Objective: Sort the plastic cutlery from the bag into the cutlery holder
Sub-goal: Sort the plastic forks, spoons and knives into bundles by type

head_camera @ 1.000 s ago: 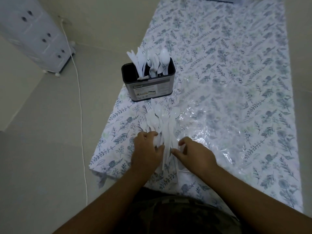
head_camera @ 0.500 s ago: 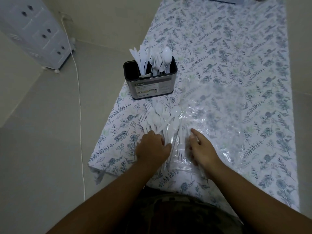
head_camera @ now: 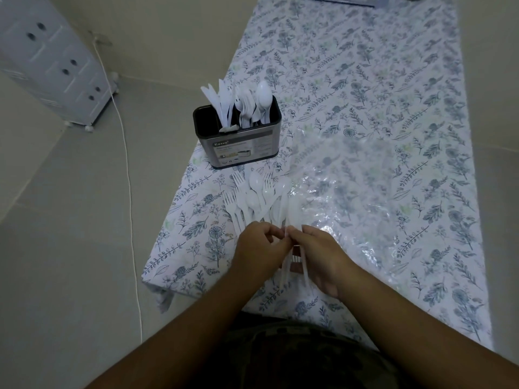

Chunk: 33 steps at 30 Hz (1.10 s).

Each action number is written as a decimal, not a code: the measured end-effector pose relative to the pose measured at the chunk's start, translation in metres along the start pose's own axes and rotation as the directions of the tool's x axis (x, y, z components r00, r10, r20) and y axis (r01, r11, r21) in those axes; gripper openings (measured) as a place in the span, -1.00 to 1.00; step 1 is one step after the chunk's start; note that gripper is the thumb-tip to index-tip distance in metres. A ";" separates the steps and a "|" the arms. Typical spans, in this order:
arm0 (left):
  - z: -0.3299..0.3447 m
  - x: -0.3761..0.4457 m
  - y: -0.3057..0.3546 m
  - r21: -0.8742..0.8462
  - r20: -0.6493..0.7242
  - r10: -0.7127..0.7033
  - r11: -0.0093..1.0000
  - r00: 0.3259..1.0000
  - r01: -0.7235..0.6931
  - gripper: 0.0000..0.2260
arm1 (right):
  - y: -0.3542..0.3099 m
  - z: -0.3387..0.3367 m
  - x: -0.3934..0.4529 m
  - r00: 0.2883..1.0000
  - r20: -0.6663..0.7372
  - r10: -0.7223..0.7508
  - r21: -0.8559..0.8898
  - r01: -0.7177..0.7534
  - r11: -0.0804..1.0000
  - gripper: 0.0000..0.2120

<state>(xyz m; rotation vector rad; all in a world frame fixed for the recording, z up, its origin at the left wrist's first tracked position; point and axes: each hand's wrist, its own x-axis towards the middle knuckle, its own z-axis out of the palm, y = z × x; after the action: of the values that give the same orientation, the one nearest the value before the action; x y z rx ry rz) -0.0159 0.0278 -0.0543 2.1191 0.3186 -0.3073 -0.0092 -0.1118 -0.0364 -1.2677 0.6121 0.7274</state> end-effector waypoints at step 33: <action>0.015 0.020 -0.003 0.474 0.080 0.002 0.879 0.997 -0.040 -0.70 | 0.018 -0.038 0.000 0.986 -0.147 0.083 0.033 -0.079 0.996 -0.82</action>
<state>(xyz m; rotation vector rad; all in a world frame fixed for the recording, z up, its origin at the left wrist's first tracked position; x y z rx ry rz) 0.0002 0.0186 -0.0710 2.5853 0.1848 -0.4950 -0.0240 -0.1469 -0.0553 -1.2848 0.7959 0.6933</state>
